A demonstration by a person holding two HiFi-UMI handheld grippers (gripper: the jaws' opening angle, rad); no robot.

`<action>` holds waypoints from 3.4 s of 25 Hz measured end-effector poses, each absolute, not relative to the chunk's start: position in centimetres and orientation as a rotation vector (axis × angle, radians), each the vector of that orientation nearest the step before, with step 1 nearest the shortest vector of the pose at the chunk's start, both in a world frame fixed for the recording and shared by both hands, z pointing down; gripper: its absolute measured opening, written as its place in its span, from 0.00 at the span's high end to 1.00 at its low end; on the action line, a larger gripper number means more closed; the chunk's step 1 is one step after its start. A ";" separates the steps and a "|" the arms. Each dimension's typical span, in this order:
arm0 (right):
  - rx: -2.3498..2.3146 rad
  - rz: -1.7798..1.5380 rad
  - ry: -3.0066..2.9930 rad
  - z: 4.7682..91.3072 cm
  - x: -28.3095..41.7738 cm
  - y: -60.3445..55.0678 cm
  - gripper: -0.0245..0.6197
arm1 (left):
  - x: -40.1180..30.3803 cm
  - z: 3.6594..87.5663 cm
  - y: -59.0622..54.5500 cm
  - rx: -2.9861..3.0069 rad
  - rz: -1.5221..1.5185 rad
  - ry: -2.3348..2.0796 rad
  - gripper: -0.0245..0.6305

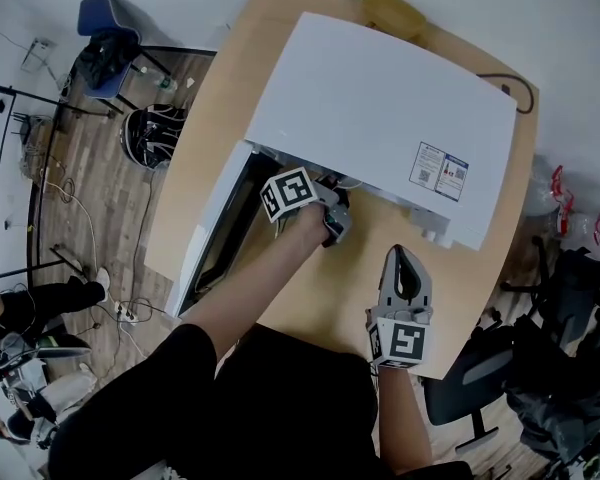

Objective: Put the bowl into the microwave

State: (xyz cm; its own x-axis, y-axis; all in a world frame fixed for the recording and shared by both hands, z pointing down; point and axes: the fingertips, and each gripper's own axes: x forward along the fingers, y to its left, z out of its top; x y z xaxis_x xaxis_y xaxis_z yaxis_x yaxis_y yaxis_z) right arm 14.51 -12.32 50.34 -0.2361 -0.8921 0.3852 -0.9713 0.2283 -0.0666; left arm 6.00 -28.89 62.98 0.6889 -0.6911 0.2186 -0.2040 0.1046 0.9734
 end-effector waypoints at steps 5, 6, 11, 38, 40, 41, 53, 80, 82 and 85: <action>1.740 0.435 -2.248 50.5 14.5 -12.6 0.88 | 5.7 63.0 -29.7 1.490 -0.359 -0.876 0.64; 1.736 0.436 -2.249 50.6 14.4 -12.6 0.88 | 5.7 63.1 -29.9 1.487 -0.355 -0.886 0.64; 1.726 0.454 -2.259 50.8 14.1 -12.7 0.88 | 5.3 63.2 -30.8 1.498 -0.319 -0.930 0.63; 1.772 0.525 -2.165 52.9 16.7 -11.1 0.88 | 2.9 63.3 -31.5 1.794 -0.048 -1.192 0.63; 1.768 0.526 -2.162 52.9 16.7 -11.0 0.88 | 2.7 63.4 -31.6 1.821 -0.033 -1.210 0.63; 1.765 0.524 -2.164 52.8 16.7 -11.0 0.88 | 2.7 63.4 -31.6 1.839 -0.027 -1.217 0.63; 1.743 0.520 -2.187 52.9 15.7 -11.6 0.88 | 2.7 62.4 -31.9 1.820 -0.274 -1.105 0.62; 1.726 0.565 -2.194 53.1 14.5 -10.5 0.88 | 2.6 63.0 -31.7 1.967 -0.020 -1.334 0.48; 1.732 0.563 -2.191 53.1 14.8 -10.7 0.88 | 2.5 63.1 -31.8 1.982 -0.007 -1.340 0.48; 1.743 0.562 -2.186 53.0 15.1 -11.0 0.88 | 2.4 63.2 -32.1 2.022 0.027 -1.348 0.48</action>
